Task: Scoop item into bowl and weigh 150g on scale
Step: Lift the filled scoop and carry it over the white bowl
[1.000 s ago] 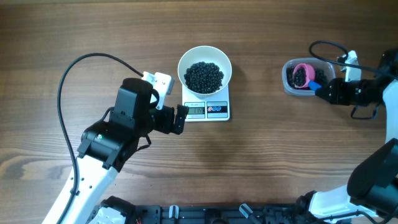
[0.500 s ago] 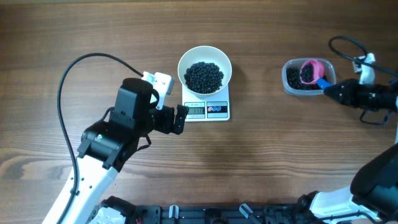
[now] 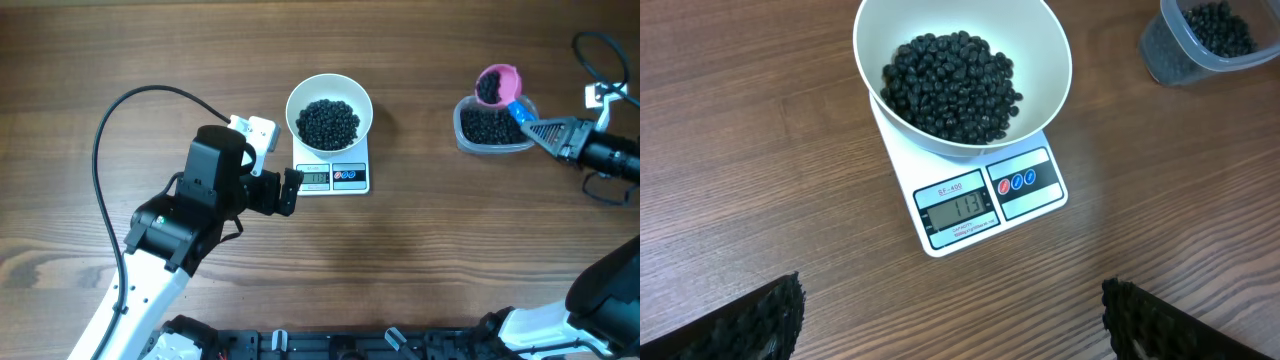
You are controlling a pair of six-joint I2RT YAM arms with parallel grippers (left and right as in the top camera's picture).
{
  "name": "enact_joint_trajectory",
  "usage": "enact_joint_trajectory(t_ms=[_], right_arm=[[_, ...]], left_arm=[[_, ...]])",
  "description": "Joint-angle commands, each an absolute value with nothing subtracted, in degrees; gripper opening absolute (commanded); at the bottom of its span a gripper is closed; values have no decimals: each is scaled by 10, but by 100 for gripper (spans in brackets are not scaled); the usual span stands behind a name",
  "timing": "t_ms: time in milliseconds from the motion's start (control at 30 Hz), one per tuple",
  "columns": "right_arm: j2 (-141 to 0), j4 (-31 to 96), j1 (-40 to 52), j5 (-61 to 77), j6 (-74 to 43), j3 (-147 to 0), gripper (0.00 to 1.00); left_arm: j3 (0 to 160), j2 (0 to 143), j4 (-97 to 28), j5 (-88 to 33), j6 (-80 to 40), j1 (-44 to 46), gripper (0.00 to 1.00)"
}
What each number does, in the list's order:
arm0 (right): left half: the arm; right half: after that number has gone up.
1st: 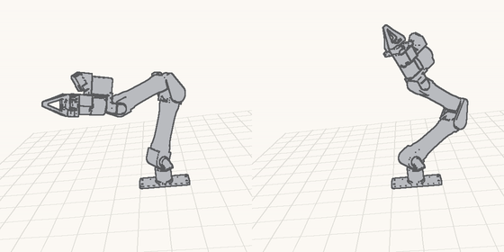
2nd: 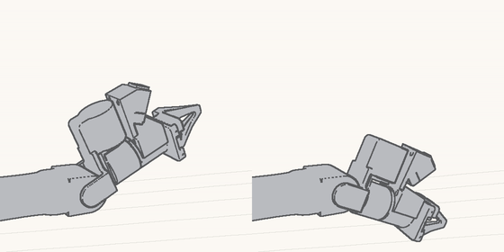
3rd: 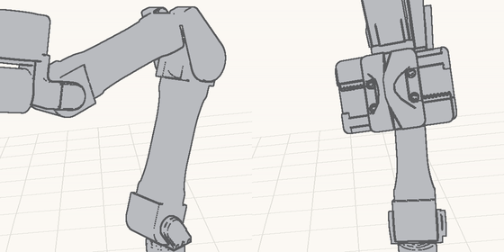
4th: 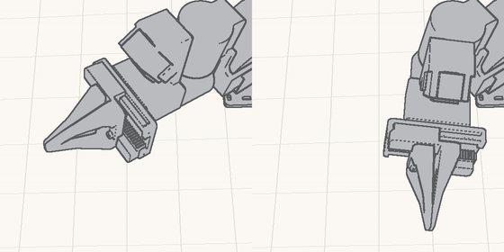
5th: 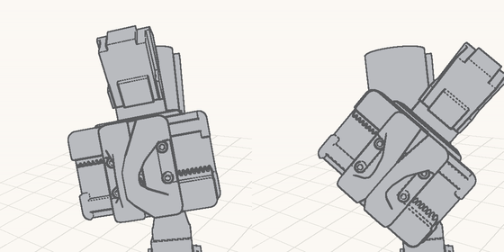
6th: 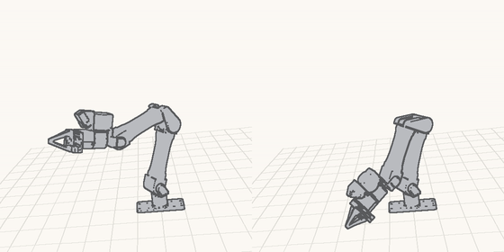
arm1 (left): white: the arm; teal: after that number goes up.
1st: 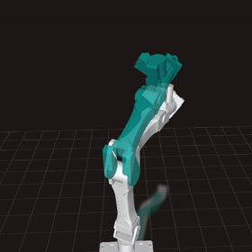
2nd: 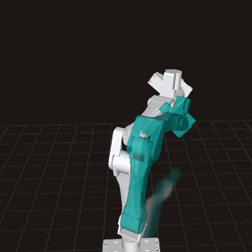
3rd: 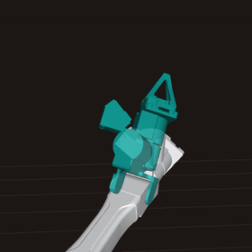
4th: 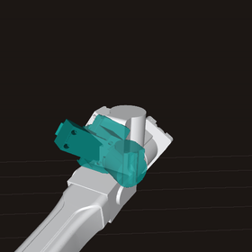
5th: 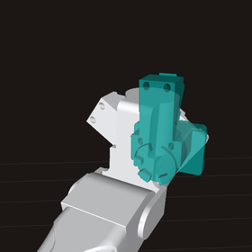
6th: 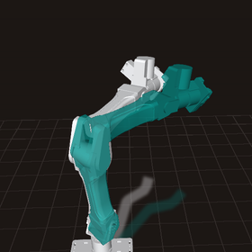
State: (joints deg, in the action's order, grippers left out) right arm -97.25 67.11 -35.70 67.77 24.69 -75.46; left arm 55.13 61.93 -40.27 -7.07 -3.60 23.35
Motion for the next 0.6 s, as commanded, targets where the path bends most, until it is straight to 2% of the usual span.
enact_joint_trajectory(t_ms=[0,167,267,433,567], right_arm=[[-980,671,-326,760,212,-751,4],[-980,653,-219,796,192,-751,4],[-980,578,-143,791,128,-751,4],[-980,474,-35,680,38,-751,4],[-980,391,39,660,13,-751,4]], left_arm=[[554,621,-403,-65,-39,235,100],[554,621,-403,-65,-39,235,100],[554,621,-403,-65,-39,235,100],[554,621,-403,-65,-39,235,100],[554,621,-403,-65,-39,235,100]])
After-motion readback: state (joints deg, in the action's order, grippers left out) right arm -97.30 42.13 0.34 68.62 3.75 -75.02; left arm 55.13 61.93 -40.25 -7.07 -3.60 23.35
